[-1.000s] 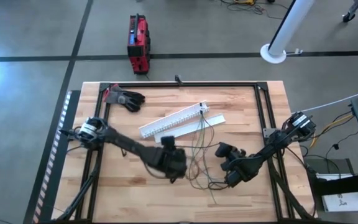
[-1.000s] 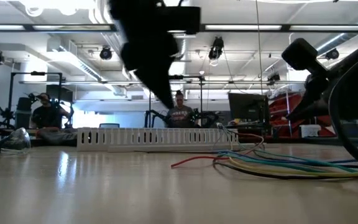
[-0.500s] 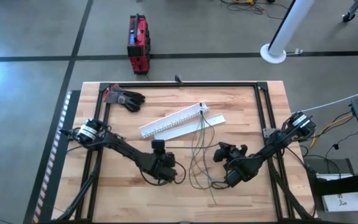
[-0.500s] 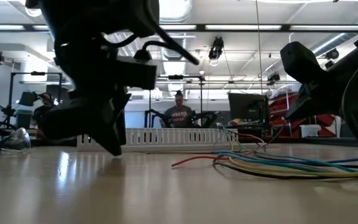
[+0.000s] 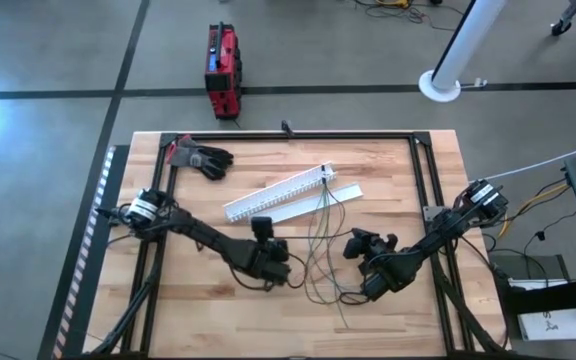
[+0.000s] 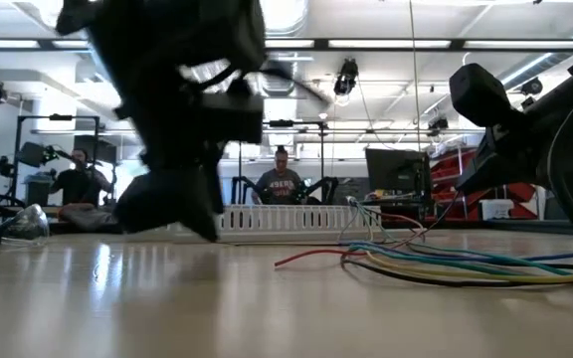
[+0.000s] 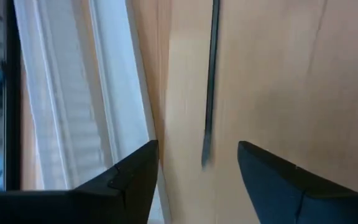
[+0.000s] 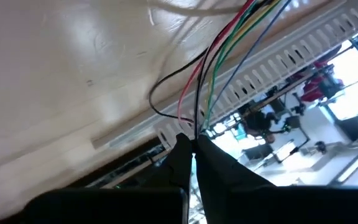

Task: Ziptie cables
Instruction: Put the bundled colored cable into the zip tie

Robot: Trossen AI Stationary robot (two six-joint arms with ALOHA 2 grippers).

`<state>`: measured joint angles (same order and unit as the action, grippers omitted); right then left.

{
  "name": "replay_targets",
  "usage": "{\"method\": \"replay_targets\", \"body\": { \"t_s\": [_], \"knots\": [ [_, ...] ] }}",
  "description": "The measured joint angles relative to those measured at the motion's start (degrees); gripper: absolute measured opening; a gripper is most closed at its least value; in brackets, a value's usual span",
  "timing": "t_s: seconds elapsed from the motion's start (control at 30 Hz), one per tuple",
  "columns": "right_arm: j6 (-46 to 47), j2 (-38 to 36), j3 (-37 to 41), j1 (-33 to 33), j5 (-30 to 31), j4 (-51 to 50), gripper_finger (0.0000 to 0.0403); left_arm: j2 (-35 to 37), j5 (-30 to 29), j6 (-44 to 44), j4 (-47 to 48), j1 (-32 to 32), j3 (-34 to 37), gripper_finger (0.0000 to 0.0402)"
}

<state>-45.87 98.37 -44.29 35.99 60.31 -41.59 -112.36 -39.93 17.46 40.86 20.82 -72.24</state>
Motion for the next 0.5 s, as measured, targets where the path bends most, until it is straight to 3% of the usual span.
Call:
{"method": "replay_targets", "body": {
  "t_s": [0.07,0.17,0.33,0.5],
  "knots": [
    [-2.8,0.0,0.0,0.0,1.3,0.2,0.0,0.0,0.0,-4.0,-4.4,-0.3,-1.9,0.0211],
    [-7.3,0.0,0.0,0.0,3.4,0.4,0.0,0.0,1.2,-11.6,-20.1,-1.3,-3.2,0.0219],
    [-6.4,-0.1,0.0,0.1,4.3,0.5,0.0,-0.3,16.4,-18.3,-46.4,-5.6,-1.9,0.0228],
    [-6.2,-0.1,0.0,0.1,4.3,0.5,0.0,-1.5,28.7,-17.3,-52.8,-11.4,-1.9,0.023]
  ]
}}
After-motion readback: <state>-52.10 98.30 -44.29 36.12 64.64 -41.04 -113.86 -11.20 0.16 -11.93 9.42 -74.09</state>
